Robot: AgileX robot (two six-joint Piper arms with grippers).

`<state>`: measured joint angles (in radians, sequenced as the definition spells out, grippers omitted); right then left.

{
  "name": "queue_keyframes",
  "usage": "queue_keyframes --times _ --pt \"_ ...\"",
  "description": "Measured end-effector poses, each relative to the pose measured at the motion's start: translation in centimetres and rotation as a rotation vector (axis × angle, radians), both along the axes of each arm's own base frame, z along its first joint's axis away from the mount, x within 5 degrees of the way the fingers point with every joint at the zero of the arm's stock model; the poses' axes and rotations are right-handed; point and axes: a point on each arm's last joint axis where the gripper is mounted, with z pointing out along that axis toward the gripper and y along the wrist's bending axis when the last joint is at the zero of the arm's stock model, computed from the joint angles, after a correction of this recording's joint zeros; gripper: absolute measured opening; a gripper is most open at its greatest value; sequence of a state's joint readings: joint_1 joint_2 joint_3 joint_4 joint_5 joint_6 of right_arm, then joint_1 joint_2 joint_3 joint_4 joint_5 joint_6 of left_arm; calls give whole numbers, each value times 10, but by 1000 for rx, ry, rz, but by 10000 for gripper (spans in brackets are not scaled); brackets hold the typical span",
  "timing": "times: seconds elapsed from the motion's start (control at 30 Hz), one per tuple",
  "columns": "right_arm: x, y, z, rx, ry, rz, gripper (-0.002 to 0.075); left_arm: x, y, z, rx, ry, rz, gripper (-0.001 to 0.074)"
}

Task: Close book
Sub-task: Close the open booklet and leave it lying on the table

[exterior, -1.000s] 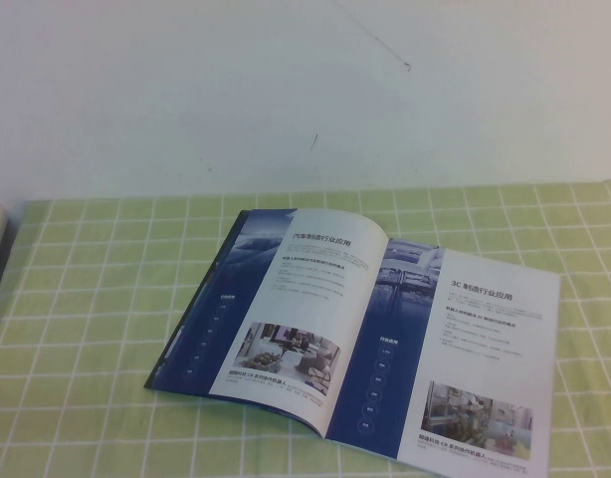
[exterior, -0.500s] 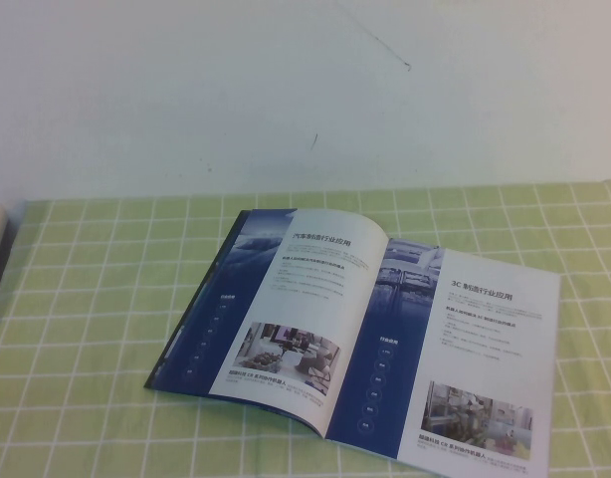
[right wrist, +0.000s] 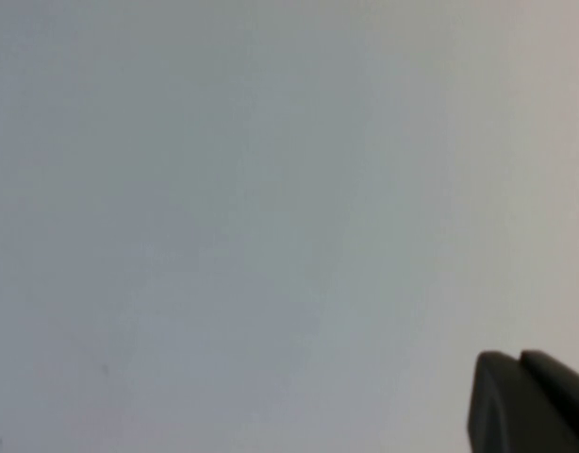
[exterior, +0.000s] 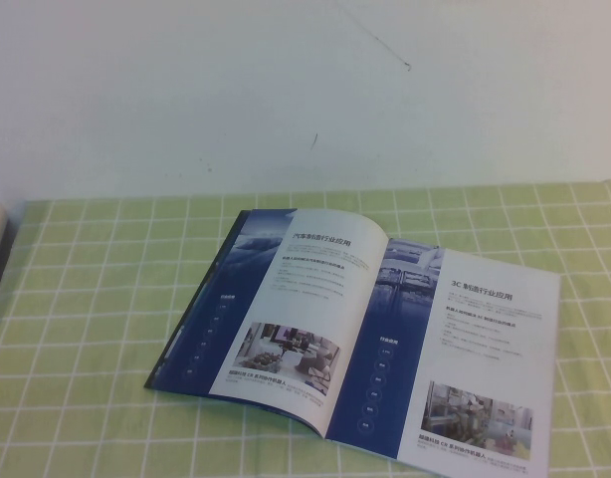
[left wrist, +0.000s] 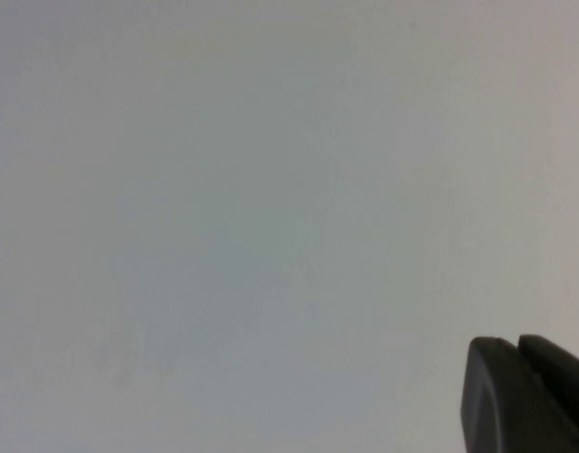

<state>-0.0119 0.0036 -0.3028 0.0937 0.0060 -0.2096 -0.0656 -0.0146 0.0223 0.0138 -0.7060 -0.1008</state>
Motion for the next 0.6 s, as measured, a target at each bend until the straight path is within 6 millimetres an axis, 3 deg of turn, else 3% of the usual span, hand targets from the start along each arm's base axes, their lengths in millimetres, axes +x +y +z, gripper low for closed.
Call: queue_keyframes --times 0.2,0.33,0.47,0.6 --pt "9 4 44 -9 300 41 -3 4 -4 -5 72 65 10 -4" --pt "29 5 65 -38 449 54 -3 14 -2 -11 50 319 3 -4" --pt "55 6 72 -83 598 76 -3 8 2 18 8 557 16 -4" --pt "86 13 61 -58 759 168 -3 10 3 48 -16 736 18 -4"
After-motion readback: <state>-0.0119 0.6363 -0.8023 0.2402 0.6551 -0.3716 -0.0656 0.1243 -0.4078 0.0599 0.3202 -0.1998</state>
